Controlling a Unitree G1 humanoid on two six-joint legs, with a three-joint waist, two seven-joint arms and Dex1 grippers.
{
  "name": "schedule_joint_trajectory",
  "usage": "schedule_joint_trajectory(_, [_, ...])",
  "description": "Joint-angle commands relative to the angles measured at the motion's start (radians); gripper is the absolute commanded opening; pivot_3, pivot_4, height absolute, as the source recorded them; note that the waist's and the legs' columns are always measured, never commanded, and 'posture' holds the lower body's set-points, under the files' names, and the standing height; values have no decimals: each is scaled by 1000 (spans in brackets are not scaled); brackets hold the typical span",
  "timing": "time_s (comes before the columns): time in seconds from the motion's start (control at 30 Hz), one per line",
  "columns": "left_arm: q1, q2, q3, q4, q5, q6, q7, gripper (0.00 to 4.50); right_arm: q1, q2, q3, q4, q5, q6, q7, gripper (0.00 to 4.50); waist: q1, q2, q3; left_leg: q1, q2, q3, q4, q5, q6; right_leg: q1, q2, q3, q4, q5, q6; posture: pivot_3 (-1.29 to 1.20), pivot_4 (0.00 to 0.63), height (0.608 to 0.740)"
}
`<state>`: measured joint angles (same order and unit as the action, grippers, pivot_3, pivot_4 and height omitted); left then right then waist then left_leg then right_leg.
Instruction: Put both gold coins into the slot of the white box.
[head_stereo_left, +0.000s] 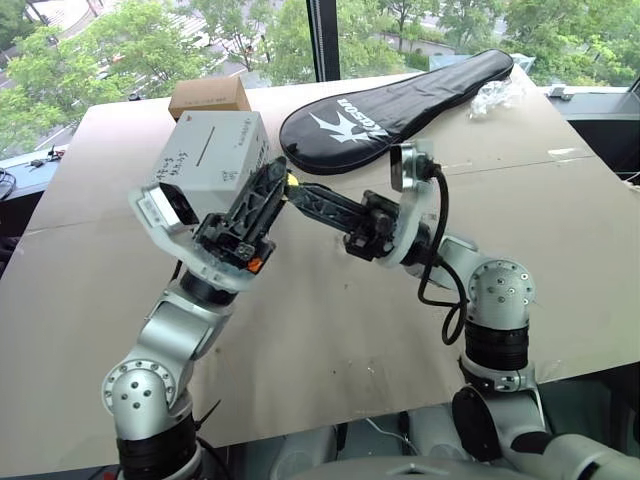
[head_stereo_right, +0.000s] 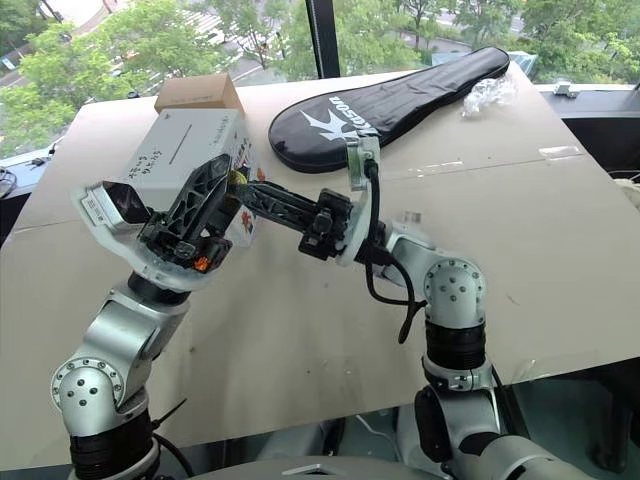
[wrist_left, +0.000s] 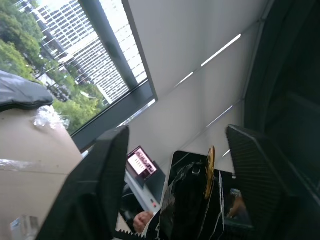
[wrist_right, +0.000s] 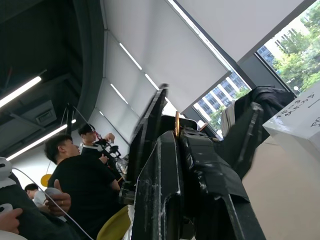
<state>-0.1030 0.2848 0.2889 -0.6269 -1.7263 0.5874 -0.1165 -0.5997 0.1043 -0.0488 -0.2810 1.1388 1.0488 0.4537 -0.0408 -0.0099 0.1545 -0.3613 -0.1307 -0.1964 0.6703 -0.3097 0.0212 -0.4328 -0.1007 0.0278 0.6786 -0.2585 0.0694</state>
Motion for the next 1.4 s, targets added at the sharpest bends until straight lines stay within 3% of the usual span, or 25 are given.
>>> schedule_joint_trajectory(0.03, [1, 3, -5, -35, -20, -38, -18, 942, -24, -3, 7, -34, 50, -15, -17, 0, 0, 0, 0, 0, 0, 0, 0, 0, 0, 0, 0, 0, 0, 0, 0, 0, 150, 740])
schedule_joint_trajectory(0.1, [1, 9, -5, -33, -30, -50, -22, 55, -23, -8, 11, -32, 54, -21, -21, 0, -1, 0, 0, 0, 0, 0, 0, 0, 0, 0, 0, 0, 0, 0, 0, 0, 150, 740])
schedule_joint_trajectory(0.5, [26, 56, -45, -46, -48, -56, -35, 19, -36, -15, 23, -13, 40, -61, -36, 0, 0, 0, 0, 0, 0, 0, 0, 0, 0, 0, 0, 0, 0, 0, 0, 0, 150, 740])
schedule_joint_trajectory(0.6, [20, 56, -43, -40, -28, -71, -34, 0, -43, -25, 29, -4, 30, -74, -33, 928, 1, 0, 0, 0, 0, 0, 0, 0, 0, 0, 0, 0, 0, 0, 0, 0, 150, 740])
schedule_joint_trajectory(0.7, [-31, 60, -14, -7, 42, -118, 3, 0, -37, -22, 18, 3, 31, -86, -69, 2362, 2, 0, 0, 0, 0, 0, 0, 0, 0, 0, 0, 0, 0, 0, 0, 0, 150, 740])
schedule_joint_trajectory(0.77, [-96, 71, 13, 13, 88, -156, 48, 0, -32, -46, 20, -5, 6, -100, -68, 3053, 5, 0, 0, 0, 0, 0, 0, 0, 0, 0, 0, -1, 0, 0, 0, 0, 150, 740])
schedule_joint_trajectory(0.87, [-222, 108, 61, 49, 163, -207, 130, 0, -26, -101, 26, -18, -73, -159, -41, 3053, 7, 0, 0, -1, 0, -1, 1, 0, 0, 0, 0, -1, 0, 1, 0, 0, 150, 740])
schedule_joint_trajectory(0.93, [-289, 176, 81, 103, 275, -205, 178, 0, -36, -177, 75, -21, -207, -247, 19, 3053, 7, 0, 0, -1, 0, 1, 1, 0, 0, 0, 0, -2, -1, 1, 1, 0, 150, 740])
schedule_joint_trajectory(1.0, [-332, 292, 65, 166, 480, -172, 214, 0, -60, -253, 123, -3, -351, -387, 119, 3053, 3, 0, 0, -1, 0, 1, 1, 0, 0, 0, 0, -2, -1, 2, 1, 0, 150, 740])
schedule_joint_trajectory(1.13, [-351, 458, -36, 189, 827, -125, 239, 0, -137, -350, 114, 42, -432, -461, 202, 3053, -2, 0, 1, -1, 0, 2, -1, 0, 0, -2, 1, -1, -1, 2, 1, 0, 150, 740])
schedule_joint_trajectory(1.27, [-328, 521, -109, 190, 1063, -85, 263, 0, -202, -426, 129, 76, -496, -507, 293, 3053, 0, 0, 1, -2, 0, 1, -1, 0, 0, -2, 1, -2, -2, 2, 1, 0, 150, 740])
schedule_joint_trajectory(1.4, [-307, 487, -99, 191, 1145, -40, 272, 0, -229, -435, 137, 84, -517, -521, 318, 3053, 0, 0, 1, -3, 0, 0, -3, 0, 0, -3, 1, -2, -4, 2, 1, 0, 150, 740])
